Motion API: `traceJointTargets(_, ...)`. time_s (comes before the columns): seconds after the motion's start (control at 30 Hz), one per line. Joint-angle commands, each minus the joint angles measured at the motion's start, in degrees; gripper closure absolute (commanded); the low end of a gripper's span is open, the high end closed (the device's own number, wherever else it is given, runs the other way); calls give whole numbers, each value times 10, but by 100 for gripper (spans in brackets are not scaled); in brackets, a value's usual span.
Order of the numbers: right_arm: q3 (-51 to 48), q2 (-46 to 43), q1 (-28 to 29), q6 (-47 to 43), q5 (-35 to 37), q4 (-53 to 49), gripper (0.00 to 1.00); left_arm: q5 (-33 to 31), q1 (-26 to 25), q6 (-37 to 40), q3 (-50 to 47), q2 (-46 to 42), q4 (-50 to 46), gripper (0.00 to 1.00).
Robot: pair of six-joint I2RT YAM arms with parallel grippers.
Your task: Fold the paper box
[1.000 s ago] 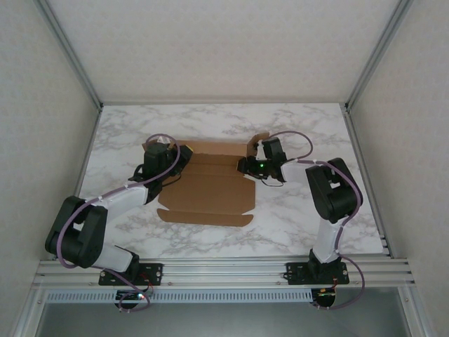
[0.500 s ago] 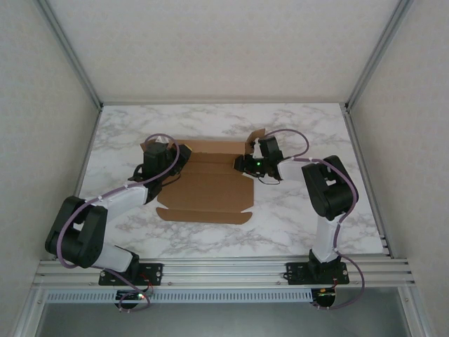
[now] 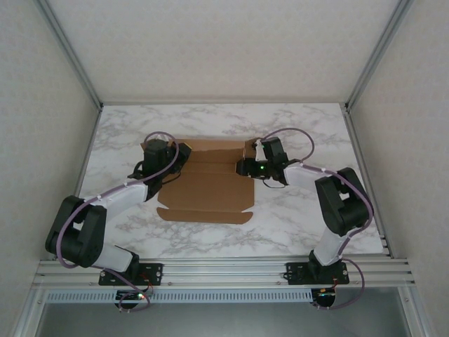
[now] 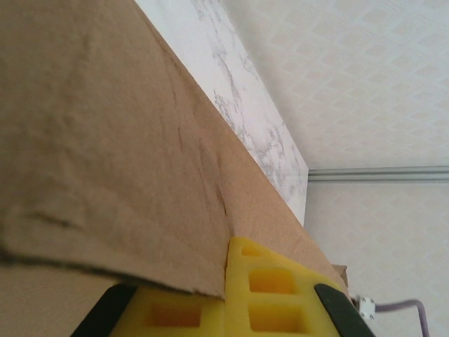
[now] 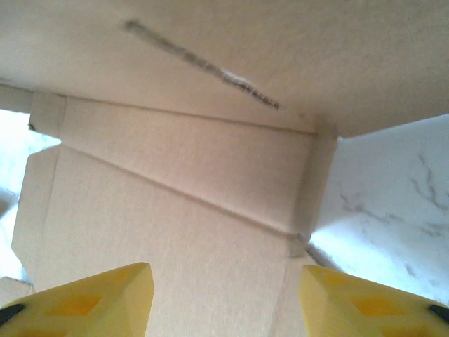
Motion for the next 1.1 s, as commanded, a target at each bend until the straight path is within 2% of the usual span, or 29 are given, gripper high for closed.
traceJointTargets(0.0,-25,-59,4,-31,15,-22,43,-16,6,4,10,20,-66,100)
traceJointTargets(0.37,-45,-212,6,-36,51,-95,56,-12,6,7,18,31,-67,100)
traceJointTargets(0.47,-30,-260,5,-32,114,-118,60,-12,6,11,20,31,-69,100)
traceJointTargets(0.53,-10,-279,0,-26,182,-143,65,-11,6,14,22,31,-74,100)
traceJointTargets(0.7,79,-227,-52,16,330,-240,71,-11,6,22,27,30,-84,100)
traceJointTargets(0.8,104,-173,-93,17,310,-221,70,-6,6,21,28,32,-82,100)
traceJointTargets(0.87,128,-129,-100,-19,301,-205,69,-6,6,22,29,31,-84,100)
traceJointTargets(0.9,147,-107,-100,-45,302,-206,69,-6,6,23,29,31,-85,100)
traceJointTargets(1.07,137,-49,-101,-239,202,-101,70,-3,7,24,29,34,-87,100)
